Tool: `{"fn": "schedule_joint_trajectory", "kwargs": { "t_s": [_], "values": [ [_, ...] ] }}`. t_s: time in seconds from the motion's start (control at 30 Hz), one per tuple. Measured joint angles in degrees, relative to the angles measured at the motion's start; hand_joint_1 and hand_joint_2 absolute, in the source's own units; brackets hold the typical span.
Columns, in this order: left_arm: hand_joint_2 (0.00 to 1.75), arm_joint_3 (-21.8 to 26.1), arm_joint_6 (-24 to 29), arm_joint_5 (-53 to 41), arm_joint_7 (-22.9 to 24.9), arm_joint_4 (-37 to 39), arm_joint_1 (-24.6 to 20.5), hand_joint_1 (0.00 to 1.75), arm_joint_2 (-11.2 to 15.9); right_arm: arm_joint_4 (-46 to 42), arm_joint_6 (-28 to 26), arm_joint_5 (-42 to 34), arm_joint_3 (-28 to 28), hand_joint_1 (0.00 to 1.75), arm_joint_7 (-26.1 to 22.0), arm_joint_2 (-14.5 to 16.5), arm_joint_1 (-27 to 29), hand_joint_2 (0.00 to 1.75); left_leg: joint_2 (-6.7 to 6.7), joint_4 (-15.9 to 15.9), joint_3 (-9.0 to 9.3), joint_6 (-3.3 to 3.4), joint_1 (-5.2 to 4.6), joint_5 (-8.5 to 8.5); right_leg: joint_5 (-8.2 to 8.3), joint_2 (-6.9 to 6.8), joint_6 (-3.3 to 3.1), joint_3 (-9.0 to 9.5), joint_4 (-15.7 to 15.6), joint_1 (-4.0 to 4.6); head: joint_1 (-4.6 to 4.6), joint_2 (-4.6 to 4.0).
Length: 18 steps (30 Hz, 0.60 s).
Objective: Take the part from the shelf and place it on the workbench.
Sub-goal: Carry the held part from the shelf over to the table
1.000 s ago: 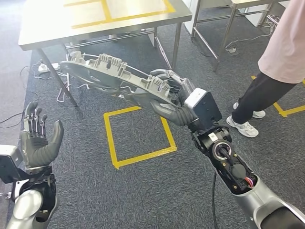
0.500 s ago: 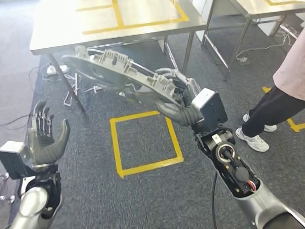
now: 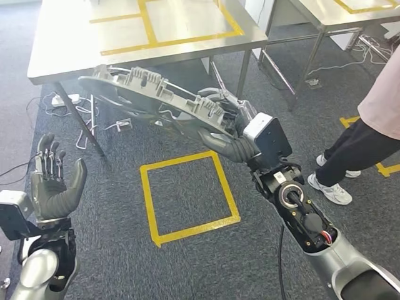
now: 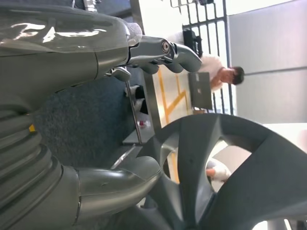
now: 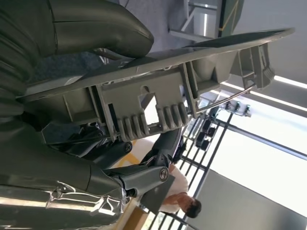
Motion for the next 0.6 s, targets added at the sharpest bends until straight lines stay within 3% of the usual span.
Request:
{"fn": "schedule_joint_trajectory", "kwargs": {
  "t_s": [0.07,0.13,0.23,0.3,0.33,0.37,0.43,0.47,0.5,0.6],
  "values": [
    [1.75,-0.02,0.0,0.0,-0.03,-0.02,-0.11,0.0,-0.02,-0.01,-0.02,0.02,-0.08,1.75,0.02,0.02,-0.02,1.75,-0.11,-0.17,0.75,0.69,0.1,-0.31,-0.21,-0.1,0.47,0.31,0.4,-0.12,0.16,0.01],
    [1.75,-0.03,-0.01,-0.01,-0.1,-0.03,-0.24,0.0,-0.05,-0.01,-0.03,0.13,-0.13,1.75,-0.01,0.02,-0.05,1.75,-0.24,-0.25,1.68,1.24,0.12,-0.8,-0.99,-0.19,0.57,-1.24,3.56,-0.2,0.53,0.0],
    [1.75,-0.05,-0.03,-0.01,-0.16,0.02,-0.27,0.0,-0.08,0.01,-0.03,0.48,-0.1,1.75,-0.06,0.02,0.0,1.75,-0.39,-0.24,3.07,1.94,-0.18,-2.1,-4.75,-0.19,0.61,-8.09,14.86,0.02,1.37,0.0],
    [1.75,-0.07,-0.05,0.0,-0.15,0.09,-0.2,0.0,-0.08,0.08,-0.03,0.63,-0.08,1.75,-0.04,0.03,0.14,1.75,-0.58,-0.2,4.32,2.15,-0.51,-3.17,-6.83,-0.19,0.61,-11.52,18.11,0.12,1.78,0.0],
    [1.75,-0.07,-0.07,0.0,-0.15,0.12,-0.18,0.0,-0.08,0.15,-0.03,0.67,-0.09,1.75,-0.02,0.03,0.19,1.75,-0.73,-0.14,5.1,2.19,-0.68,-3.77,-6.26,-0.19,0.45,-11.96,16.94,0.17,1.96,0.01],
    [1.75,-0.08,-0.08,0.01,-0.14,0.14,-0.18,0.0,-0.08,0.23,-0.03,0.68,-0.12,1.75,-0.01,0.03,0.22,1.75,-0.85,-0.09,5.95,2.2,-0.84,-4.42,-4.14,-0.18,0.12,-11.64,14.05,0.28,2.21,0.01],
    [1.75,-0.11,-0.13,0.03,-0.14,0.25,-0.26,0.0,-0.1,0.4,-0.03,0.68,-0.17,1.75,-0.04,0.02,0.11,1.75,-1.01,0.1,7.21,2.12,-1.09,-5.66,3.01,-0.12,-0.85,-10.41,6.04,0.82,2.58,0.0],
    [1.75,-0.13,-0.17,0.06,-0.15,0.33,-0.34,0.0,-0.11,0.48,-0.03,0.66,-0.2,1.75,-0.07,0.02,-0.03,1.75,-1.07,0.17,7.48,1.98,-1.19,-6.11,5.9,-0.14,-1.22,-9.79,3.04,1.09,2.66,-0.01],
    [1.75,-0.15,-0.27,0.1,-0.19,0.43,-0.44,0.0,-0.12,0.54,-0.07,0.66,-0.21,1.75,-0.11,0.03,-0.24,1.75,-1.12,0.22,7.57,1.75,-1.24,-6.47,7.62,-0.14,-1.44,-9.53,1.27,1.31,2.58,-0.01],
    [1.75,-0.21,-0.78,0.24,-0.42,0.62,-0.83,0.0,-0.16,0.68,-0.37,0.87,-0.28,1.75,-0.15,0.03,-0.95,1.75,-1.14,1.21,7.56,0.96,-1.29,-7.13,7.75,-0.28,-1.72,-8.57,0.35,1.24,2.32,0.01]
  ]
}}
